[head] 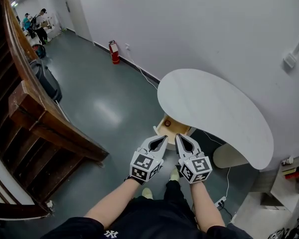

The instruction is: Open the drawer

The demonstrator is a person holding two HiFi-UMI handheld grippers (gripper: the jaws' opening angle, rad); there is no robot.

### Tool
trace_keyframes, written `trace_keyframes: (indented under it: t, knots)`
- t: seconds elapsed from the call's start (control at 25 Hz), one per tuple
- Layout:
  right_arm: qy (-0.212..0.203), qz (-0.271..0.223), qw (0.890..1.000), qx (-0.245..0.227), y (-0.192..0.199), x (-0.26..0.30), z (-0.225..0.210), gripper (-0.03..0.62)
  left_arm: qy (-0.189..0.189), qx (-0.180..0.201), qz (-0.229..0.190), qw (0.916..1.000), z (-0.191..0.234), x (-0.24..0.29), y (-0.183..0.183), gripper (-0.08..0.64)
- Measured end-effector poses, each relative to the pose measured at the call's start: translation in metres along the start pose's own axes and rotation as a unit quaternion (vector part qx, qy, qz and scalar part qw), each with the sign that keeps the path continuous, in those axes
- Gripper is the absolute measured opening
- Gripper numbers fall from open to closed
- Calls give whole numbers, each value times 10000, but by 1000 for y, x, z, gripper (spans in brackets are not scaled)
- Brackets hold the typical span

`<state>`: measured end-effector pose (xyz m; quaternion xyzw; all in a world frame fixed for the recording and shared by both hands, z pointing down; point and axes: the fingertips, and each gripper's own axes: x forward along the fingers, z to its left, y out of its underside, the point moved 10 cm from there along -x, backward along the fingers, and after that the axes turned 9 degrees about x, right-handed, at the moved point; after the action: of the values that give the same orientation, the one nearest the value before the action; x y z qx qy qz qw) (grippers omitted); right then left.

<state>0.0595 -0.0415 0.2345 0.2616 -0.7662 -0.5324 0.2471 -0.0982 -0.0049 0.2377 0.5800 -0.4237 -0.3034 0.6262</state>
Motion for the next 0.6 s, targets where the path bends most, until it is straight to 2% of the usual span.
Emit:
trace_keyframes:
  t: [0.24, 0.6]
  knots:
    - [-95, -100, 9998, -106, -17, 2, 10, 14, -78, 43, -165, 9998, 1, -4, -20, 11]
    - [-180, -125, 9997, -140, -23, 5, 12, 14, -227, 73, -198, 9995, 4, -5, -26, 11]
